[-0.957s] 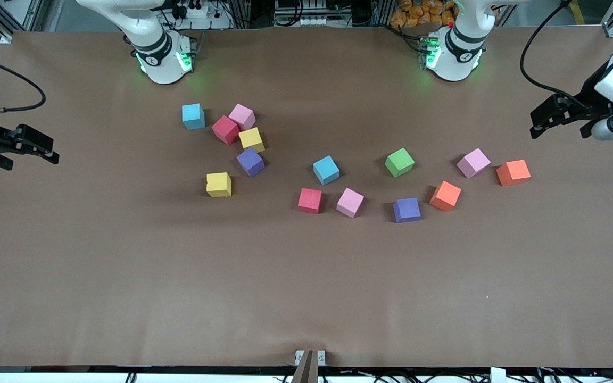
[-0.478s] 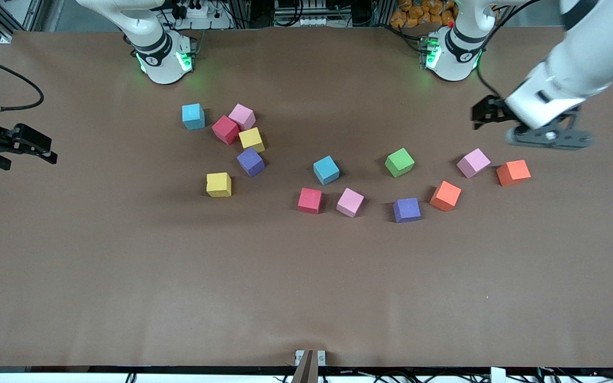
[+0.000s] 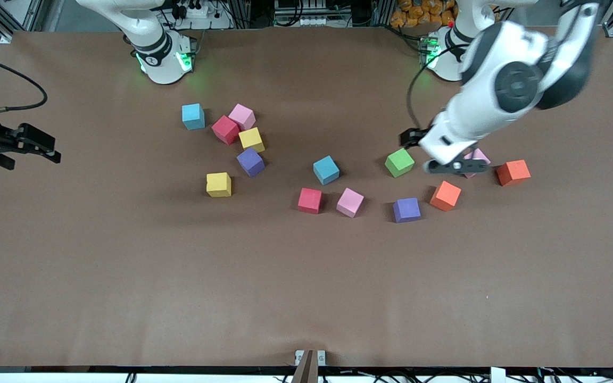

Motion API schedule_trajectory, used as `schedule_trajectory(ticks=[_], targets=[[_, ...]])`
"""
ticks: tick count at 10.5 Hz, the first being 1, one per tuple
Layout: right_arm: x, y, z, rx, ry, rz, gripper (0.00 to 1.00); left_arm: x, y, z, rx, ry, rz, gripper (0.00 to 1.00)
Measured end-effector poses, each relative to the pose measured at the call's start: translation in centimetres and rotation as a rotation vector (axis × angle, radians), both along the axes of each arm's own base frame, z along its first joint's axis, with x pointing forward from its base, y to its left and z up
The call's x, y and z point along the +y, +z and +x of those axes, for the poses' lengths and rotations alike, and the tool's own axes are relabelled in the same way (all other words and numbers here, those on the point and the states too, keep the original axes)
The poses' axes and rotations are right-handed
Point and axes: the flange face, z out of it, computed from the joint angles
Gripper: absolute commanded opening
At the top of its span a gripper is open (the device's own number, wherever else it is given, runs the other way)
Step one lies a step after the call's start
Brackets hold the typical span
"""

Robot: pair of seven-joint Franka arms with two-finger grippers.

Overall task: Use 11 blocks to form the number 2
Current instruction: 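Reach the left gripper to the cyan block while the right gripper reaches yellow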

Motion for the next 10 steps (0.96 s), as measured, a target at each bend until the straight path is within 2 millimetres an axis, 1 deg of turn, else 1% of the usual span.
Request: schedule_trajectory(ticks=[2,5,7,8,10], targets=[[1.6,-1.1,0.2,0.021,0.027,0.001,1.0,-4.4,-3.2,-0.8,0.003,0.119,0.013,1.0],[5.1,-3.2,1.4,0.022,0.081,0.001,1.0,-10.0,-7.8,-2.0,0.004,0.333,0.021,1.0],[6.1,-5.7,2.2,0.058,0.094,0.006,1.0,-12.9,-10.2,-2.9,-0.008,0.412,0.005,1.0],[6.8,-7.1,2.7,0.074,0.105,0.006,1.0,-14.2,-11.6,-3.3,-0.014,0.406,0.003,1.0],[7.9,-9.1,3.5,0.064,0.117,0.008,1.0,-16.4,-14.1,-3.6,-0.025,0.382,0.028,1.0]])
